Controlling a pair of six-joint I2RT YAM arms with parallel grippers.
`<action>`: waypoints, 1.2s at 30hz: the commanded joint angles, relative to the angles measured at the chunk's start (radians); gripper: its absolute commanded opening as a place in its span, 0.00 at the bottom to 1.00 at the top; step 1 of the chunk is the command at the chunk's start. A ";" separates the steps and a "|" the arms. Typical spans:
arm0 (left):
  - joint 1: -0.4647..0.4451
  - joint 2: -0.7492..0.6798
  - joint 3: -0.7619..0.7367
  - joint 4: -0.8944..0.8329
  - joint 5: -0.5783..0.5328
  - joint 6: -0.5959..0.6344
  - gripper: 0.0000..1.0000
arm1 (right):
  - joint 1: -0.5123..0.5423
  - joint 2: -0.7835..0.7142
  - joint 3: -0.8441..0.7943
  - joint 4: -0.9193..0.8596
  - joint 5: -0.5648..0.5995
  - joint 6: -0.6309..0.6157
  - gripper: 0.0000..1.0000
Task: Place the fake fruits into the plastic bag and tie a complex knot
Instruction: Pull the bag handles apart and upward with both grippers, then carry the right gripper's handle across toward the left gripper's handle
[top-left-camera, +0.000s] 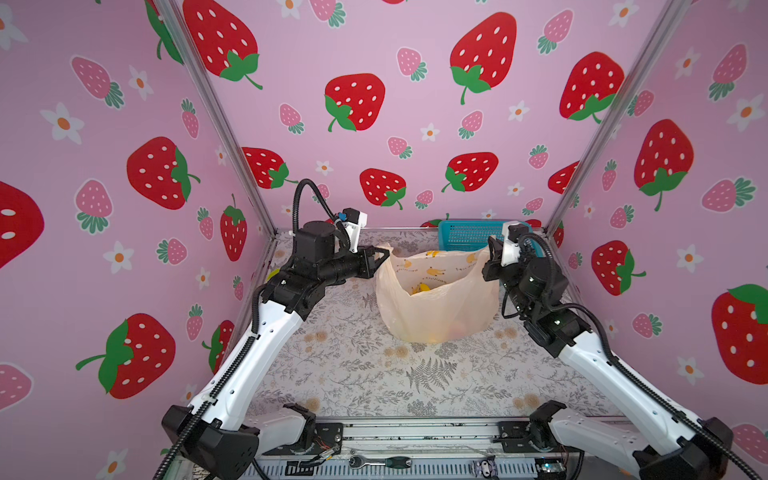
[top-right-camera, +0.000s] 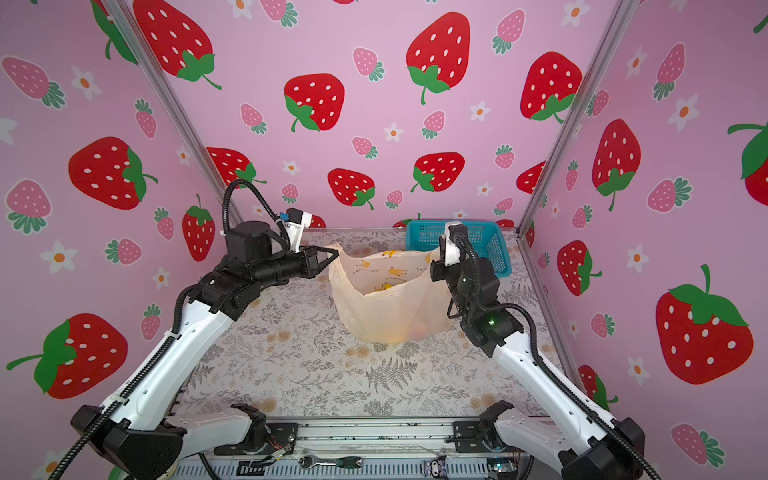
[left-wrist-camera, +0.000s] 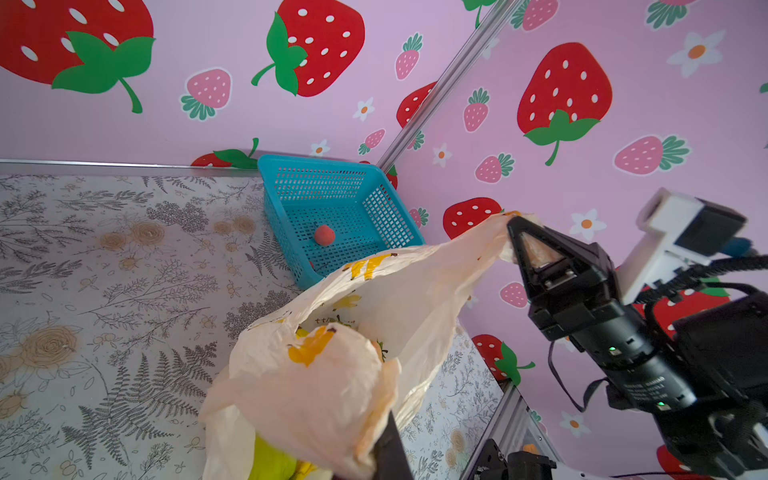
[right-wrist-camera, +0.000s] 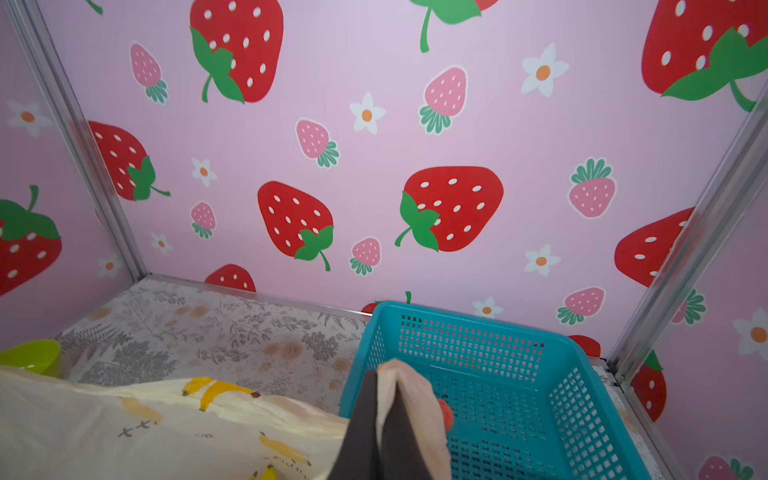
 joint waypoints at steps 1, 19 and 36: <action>0.001 0.008 0.006 0.054 0.051 -0.039 0.00 | -0.005 0.019 0.097 -0.063 0.037 -0.042 0.21; -0.001 -0.031 -0.024 0.061 0.045 -0.071 0.00 | 0.101 0.105 0.364 -0.198 -0.351 -0.172 0.83; -0.001 -0.057 -0.031 0.078 0.069 -0.097 0.00 | 0.236 0.291 -0.017 0.443 -0.823 -0.176 0.97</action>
